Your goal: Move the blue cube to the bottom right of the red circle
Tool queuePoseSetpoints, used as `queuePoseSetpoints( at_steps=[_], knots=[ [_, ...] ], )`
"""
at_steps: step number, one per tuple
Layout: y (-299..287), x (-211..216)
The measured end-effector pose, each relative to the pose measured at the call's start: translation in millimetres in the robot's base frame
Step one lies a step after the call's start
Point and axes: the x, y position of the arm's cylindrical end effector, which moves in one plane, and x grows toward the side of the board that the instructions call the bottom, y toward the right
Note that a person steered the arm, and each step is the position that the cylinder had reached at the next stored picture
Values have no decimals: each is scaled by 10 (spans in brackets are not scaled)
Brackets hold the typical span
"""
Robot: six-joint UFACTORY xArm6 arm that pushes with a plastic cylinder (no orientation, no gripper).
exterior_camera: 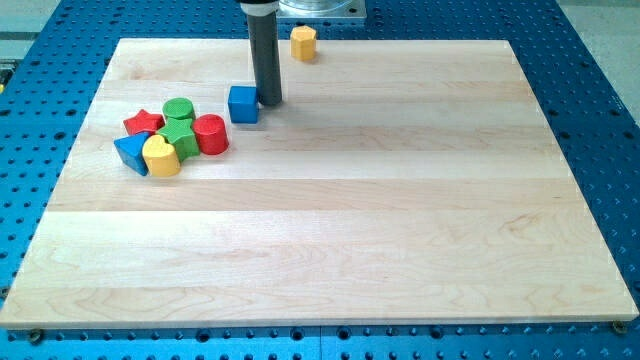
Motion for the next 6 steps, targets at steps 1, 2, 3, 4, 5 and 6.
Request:
queuePoseSetpoints(
  at_steps=[1, 2, 3, 4, 5, 6],
  knots=[
    [-60, -233],
    [-275, -417],
    [-569, -276],
    [-552, -26],
    [-259, 290],
    [69, 563]
  ],
)
